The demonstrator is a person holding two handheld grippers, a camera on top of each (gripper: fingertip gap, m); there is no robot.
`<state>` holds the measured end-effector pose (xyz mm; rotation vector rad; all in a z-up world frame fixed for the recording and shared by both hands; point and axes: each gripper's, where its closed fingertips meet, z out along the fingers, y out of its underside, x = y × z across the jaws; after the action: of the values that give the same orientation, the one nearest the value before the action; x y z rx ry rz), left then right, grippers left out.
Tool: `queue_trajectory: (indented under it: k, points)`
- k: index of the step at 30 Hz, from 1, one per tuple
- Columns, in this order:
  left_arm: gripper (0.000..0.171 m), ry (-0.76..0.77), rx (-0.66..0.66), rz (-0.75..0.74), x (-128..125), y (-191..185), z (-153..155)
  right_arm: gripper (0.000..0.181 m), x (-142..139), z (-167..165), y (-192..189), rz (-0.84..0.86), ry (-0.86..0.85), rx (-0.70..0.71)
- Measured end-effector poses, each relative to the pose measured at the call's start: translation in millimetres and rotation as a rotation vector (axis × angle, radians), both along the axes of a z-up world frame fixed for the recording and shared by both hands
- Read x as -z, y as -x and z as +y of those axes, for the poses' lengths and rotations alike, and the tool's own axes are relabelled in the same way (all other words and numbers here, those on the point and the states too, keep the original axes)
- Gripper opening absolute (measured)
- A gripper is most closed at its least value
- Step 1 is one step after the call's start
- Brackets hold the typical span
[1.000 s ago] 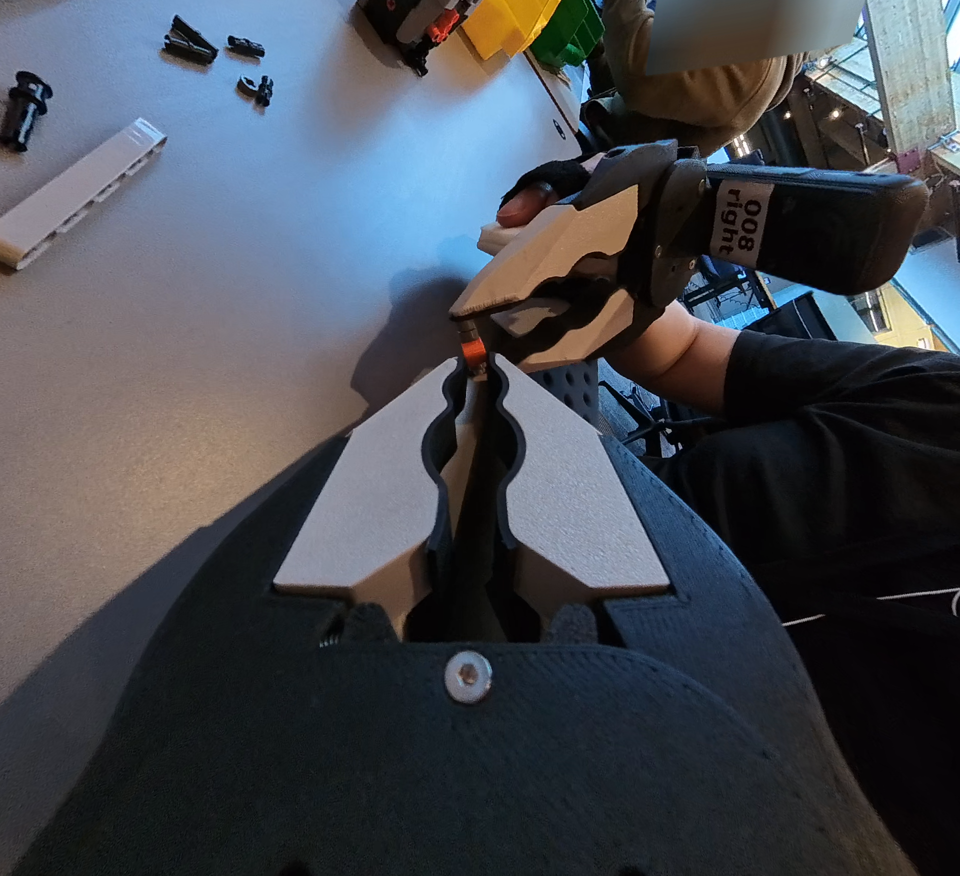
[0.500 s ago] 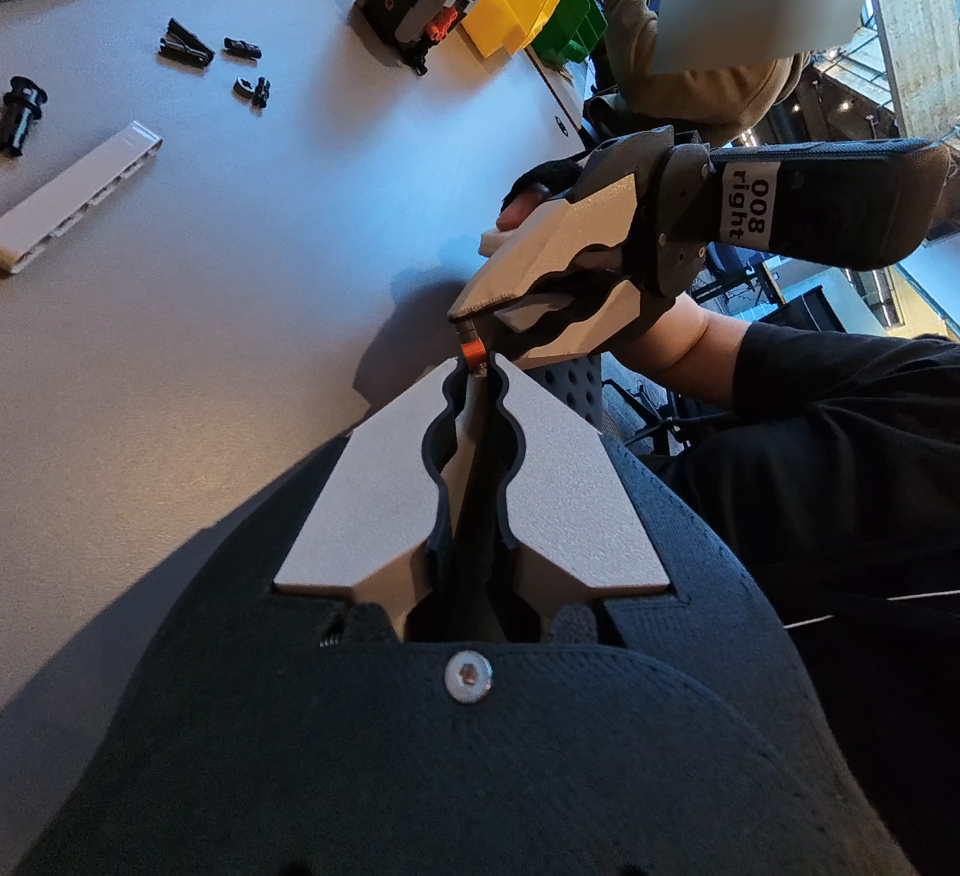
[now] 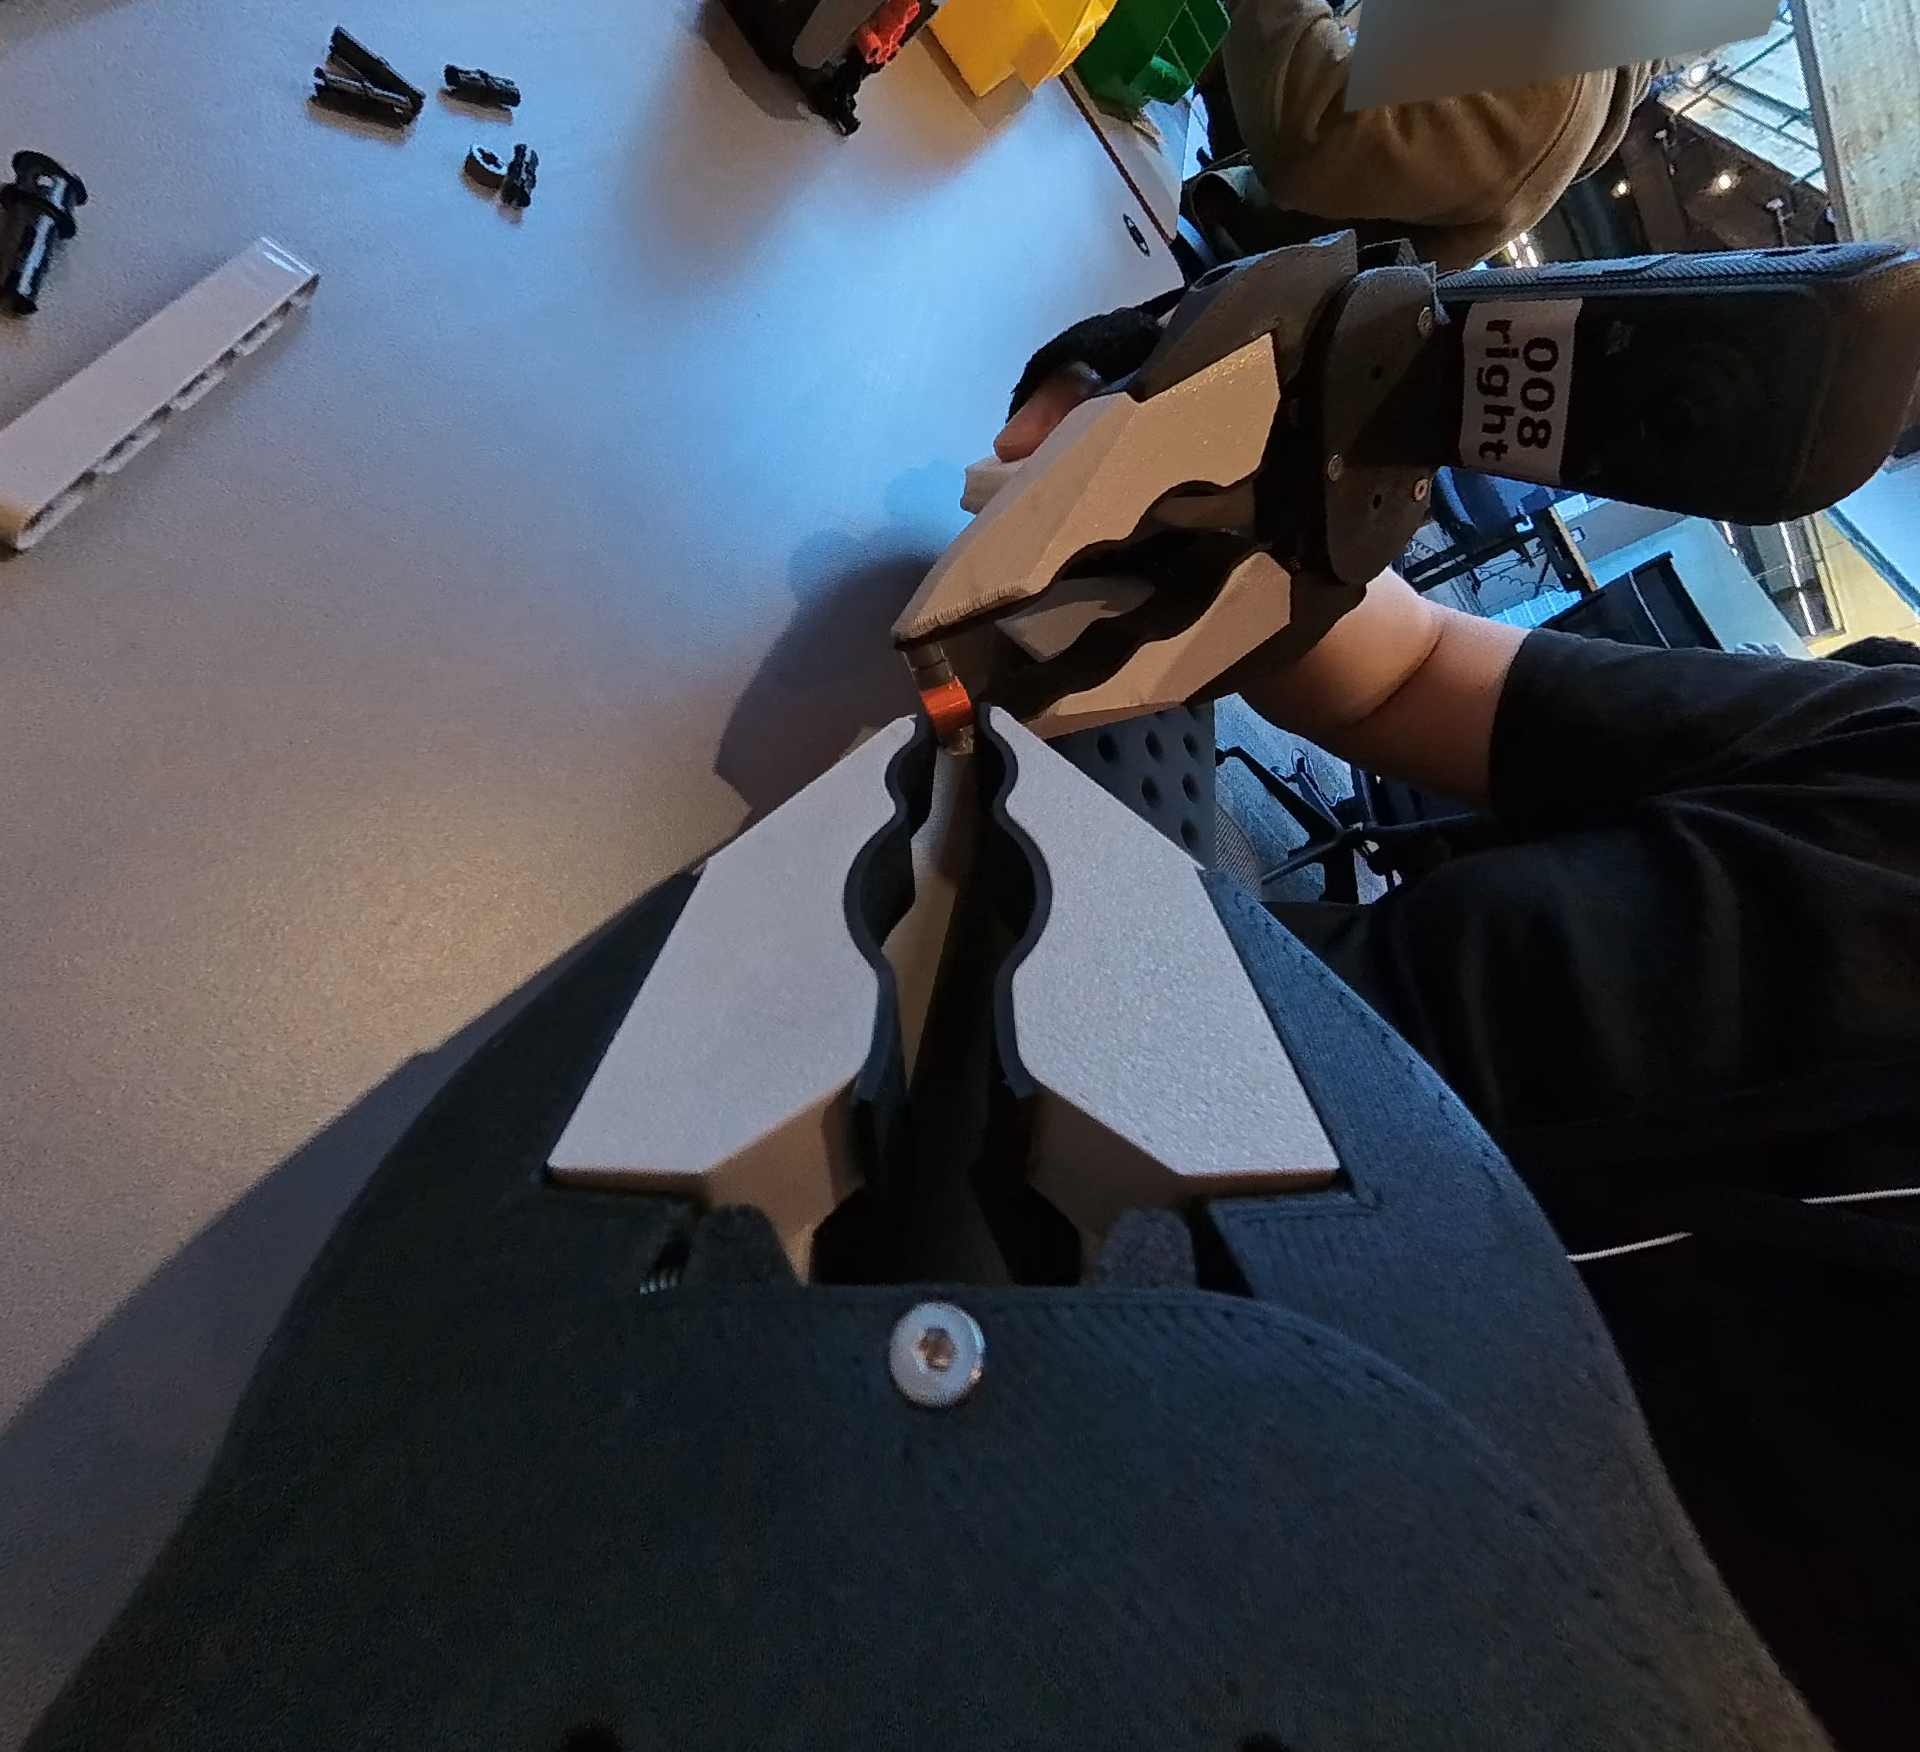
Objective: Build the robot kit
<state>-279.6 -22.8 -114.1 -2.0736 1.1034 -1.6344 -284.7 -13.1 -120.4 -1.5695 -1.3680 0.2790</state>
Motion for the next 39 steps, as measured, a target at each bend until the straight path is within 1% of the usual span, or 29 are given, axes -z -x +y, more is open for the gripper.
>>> queue_trajectory:
  k: [2,5,6,7,8,9,10,11,12,15,16,18,20,21,22,25,26,27,29,31,33,36,38,39]
  points:
    - [0.004,0.008,-0.003,0.006,1,0,1,0.018,1,1,1,0.013,0.021,0.001]
    - [0.004,0.026,-0.003,-0.008,-2,1,3,0.019,2,2,2,0.082,0.129,-0.004]
    - [0.004,0.001,0.001,-0.031,-7,2,3,0.019,-3,2,2,0.12,0.15,-0.008]
    - [0.004,-0.053,0.001,-0.043,-10,4,4,0.019,-6,1,3,0.156,0.183,-0.012]
    - [0.01,-0.141,-0.004,-0.038,-13,6,7,0.019,-5,0,2,0.176,0.231,-0.015]
    - [0.02,-0.254,-0.01,-0.021,-14,9,11,0.019,-2,-1,1,0.186,0.286,-0.022]
    - [0.025,-0.372,-0.007,0.0,-15,11,13,0.019,2,-3,1,0.192,0.343,-0.026]
    - [0.024,-0.473,0.012,0.019,-15,13,12,0.019,5,-5,1,0.201,0.392,-0.037]
    - [0.02,-0.55,0.049,0.034,-16,14,8,0.019,5,-9,3,0.218,0.438,-0.056]
    - [0.017,-0.709,0.175,0.043,-22,16,-7,0.019,1,-13,7,0.273,0.524,-0.096]
    - [0.016,-0.776,0.201,0.069,-22,17,-9,0.019,0,-16,7,0.289,0.565,-0.107]
    - [0.017,-0.952,0.209,0.15,-21,19,-4,0.019,-3,-20,8,0.341,0.664,-0.131]
    - [0.022,-1.146,0.204,0.214,-22,18,1,0.019,-9,-24,9,0.398,0.761,-0.169]
    - [0.02,-1.219,0.227,0.226,-23,17,-2,0.019,-12,-26,9,0.42,0.81,-0.19]
    - [0.02,-1.252,0.259,0.228,-22,16,-8,0.019,-14,-28,8,0.435,0.879,-0.22]
    - [0.027,-1.23,0.367,0.233,-15,11,-24,0.018,-18,-33,7,0.472,1.111,-0.293]
    - [0.027,-1.22,0.395,0.233,-13,10,-27,0.018,-22,-37,7,0.481,1.184,-0.337]
    - [0.026,-1.213,0.407,0.23,-12,9,-28,0.018,-25,-37,7,0.488,1.233,-0.364]
    - [0.026,-1.184,0.389,0.193,-17,4,-28,0.018,-29,-40,7,0.479,1.304,-0.424]
    - [0.02,-1.133,0.371,0.115,-26,0,-32,0.018,-29,-42,9,0.444,1.333,-0.456]
    - [0.006,-1.092,0.385,0.069,-28,0,-36,0.018,-34,-45,9,0.432,1.385,-0.515]
    - [0.005,-1.062,0.393,0.093,-20,2,-33,0.018,-29,-42,11,0.416,1.448,-0.539]
    - [0.004,-1.032,0.389,0.142,-12,5,-28,0.018,-21,-36,12,0.412,1.48,-0.506]
    - [0.004,-1.005,0.376,0.158,-8,5,-24,0.027,-17,-32,12,0.414,1.464,-0.485]
